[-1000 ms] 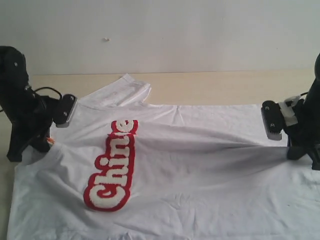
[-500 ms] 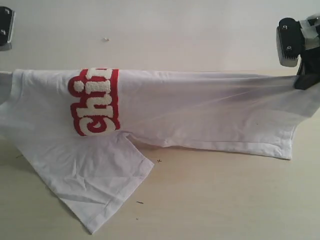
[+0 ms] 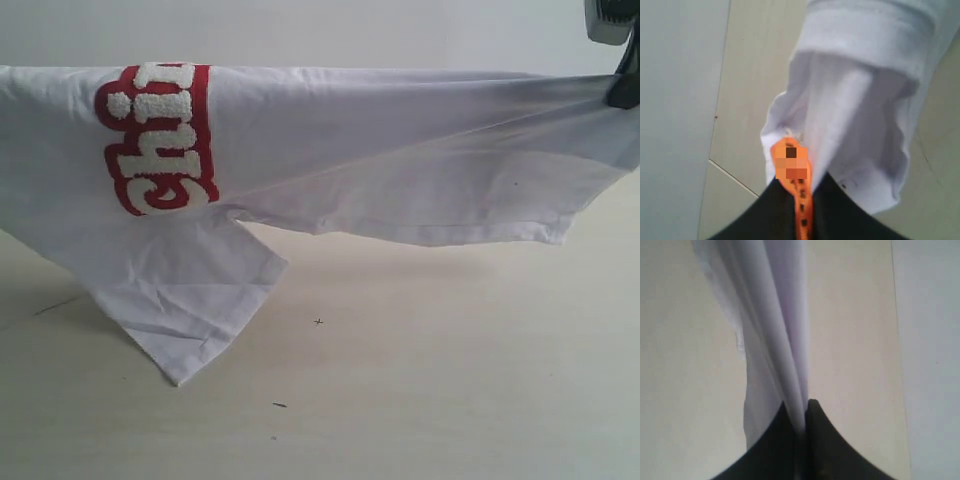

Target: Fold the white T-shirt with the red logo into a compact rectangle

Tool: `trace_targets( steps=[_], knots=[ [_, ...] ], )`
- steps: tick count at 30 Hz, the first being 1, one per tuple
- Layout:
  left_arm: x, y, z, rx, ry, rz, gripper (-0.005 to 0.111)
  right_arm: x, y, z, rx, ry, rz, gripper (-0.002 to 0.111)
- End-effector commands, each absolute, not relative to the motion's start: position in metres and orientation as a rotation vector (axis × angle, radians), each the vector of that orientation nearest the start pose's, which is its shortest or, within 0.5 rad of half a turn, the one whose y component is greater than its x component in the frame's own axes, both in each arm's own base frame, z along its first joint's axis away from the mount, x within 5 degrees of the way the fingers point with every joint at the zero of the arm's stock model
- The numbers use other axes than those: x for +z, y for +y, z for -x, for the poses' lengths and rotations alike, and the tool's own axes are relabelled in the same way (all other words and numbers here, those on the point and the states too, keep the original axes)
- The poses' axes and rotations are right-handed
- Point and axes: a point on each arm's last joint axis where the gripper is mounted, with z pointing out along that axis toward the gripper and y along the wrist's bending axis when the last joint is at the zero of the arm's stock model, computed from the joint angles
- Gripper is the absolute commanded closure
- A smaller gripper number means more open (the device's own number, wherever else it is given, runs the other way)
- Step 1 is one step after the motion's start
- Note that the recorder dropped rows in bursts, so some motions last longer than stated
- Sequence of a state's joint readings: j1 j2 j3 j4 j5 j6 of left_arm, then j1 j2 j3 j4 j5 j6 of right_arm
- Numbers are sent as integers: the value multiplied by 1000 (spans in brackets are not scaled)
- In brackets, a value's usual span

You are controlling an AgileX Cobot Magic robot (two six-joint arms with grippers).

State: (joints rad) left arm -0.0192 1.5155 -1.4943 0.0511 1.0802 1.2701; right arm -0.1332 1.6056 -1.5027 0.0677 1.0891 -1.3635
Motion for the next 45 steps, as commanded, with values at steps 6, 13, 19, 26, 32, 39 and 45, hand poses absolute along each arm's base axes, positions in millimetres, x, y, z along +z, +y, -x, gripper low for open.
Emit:
trace_targets(
  steps=[6, 13, 19, 26, 32, 39, 45],
  knots=[
    [385, 7, -304, 563, 2150, -1581, 106, 362, -50, -321, -506, 2265, 1585, 108],
    [392, 7, -300, 559, 2138, -1527, 106, 373, -49, -318, -538, 2232, 1555, 108],
    [399, 6, -287, 476, 2149, -1486, 106, 391, -40, -311, -473, 2180, 1504, 108],
    [411, -5, -258, 330, 2125, -1462, 106, 397, -17, -296, -422, 2159, 1572, 108],
    [393, -17, -199, 236, 2121, -1454, 107, 389, 0, -236, -419, 2181, 1567, 108],
    [419, -26, -129, 175, 1995, -1245, 107, 402, 12, -167, -344, 2049, 1467, 108],
    [424, -19, -103, 304, 2051, -1092, 107, 411, 11, -152, -377, 2020, 1424, 108]
  ],
)
